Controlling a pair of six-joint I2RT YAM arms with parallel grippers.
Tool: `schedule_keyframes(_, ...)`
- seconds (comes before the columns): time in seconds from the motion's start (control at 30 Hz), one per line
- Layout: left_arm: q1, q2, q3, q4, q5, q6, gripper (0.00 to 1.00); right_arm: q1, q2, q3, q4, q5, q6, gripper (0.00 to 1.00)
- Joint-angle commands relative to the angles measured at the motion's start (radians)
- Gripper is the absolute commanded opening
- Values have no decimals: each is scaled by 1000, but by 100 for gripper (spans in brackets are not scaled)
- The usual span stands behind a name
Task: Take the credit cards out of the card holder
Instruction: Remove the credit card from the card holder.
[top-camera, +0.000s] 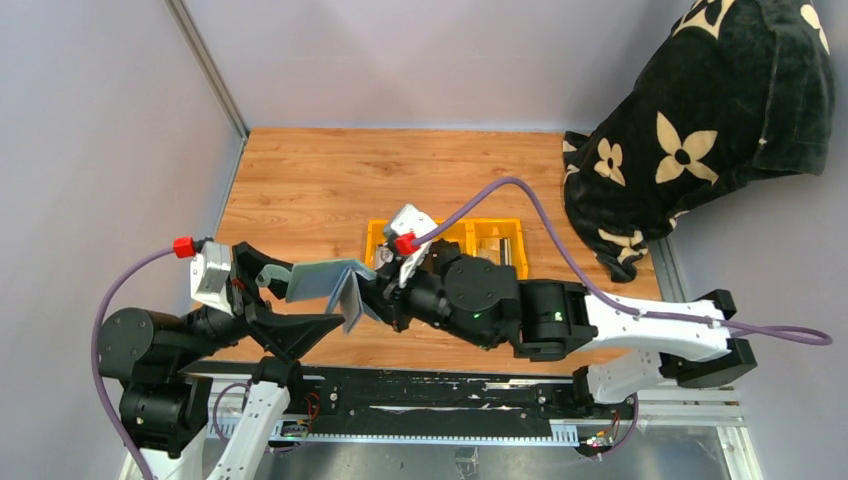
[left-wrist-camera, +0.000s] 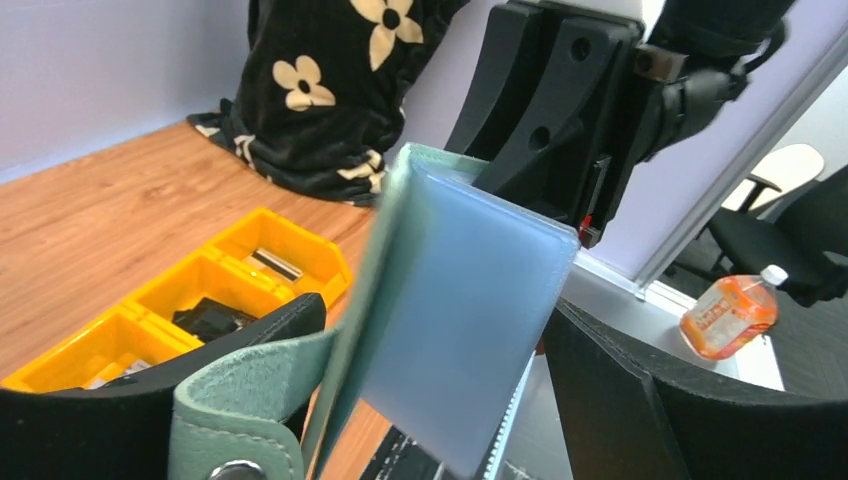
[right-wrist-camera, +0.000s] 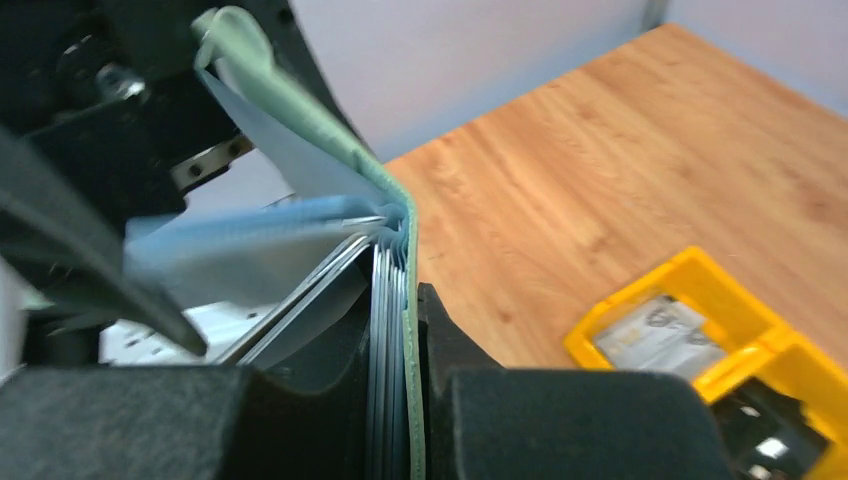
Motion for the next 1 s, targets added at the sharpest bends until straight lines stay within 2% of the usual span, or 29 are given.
schedule_keyframes(0.0, -2, -58, -23, -36, -58, 101, 86, 100, 142, 250, -315, 405, -126, 0)
schedule_keyframes(0.13, -2, -105, -72, -38, -90, 168, 88, 126, 288, 436, -472, 548, -178, 0)
schedule_keyframes(0.3, -2, -151, -115, -81, -140, 256, 88, 142, 352, 513, -484, 591, -226, 0)
schedule_keyframes(0.47, -2, -179, -149, -87, -144, 271, 86, 163, 414, 598, -478, 633, -301, 0)
schedule_keyframes(0.57, -1, -186, -147, -124, -185, 334, 78, 164, 391, 576, -460, 566, -280, 0)
schedule_keyframes(0.73, -2, -184, -128, -165, -294, 371, 46, 159, 277, 437, -388, 399, -226, 0)
schedule_keyframes(0.83, -2, -166, -94, -172, -346, 343, 35, 146, 192, 313, -346, 253, -213, 0)
schedule_keyframes(0.9, -2, -149, -67, -167, -294, 303, 33, 120, 128, 223, -302, 124, -196, 0)
schedule_keyframes(0.97, -2, -131, -62, -145, -150, 247, 33, 89, 60, 135, -240, -20, -172, 0)
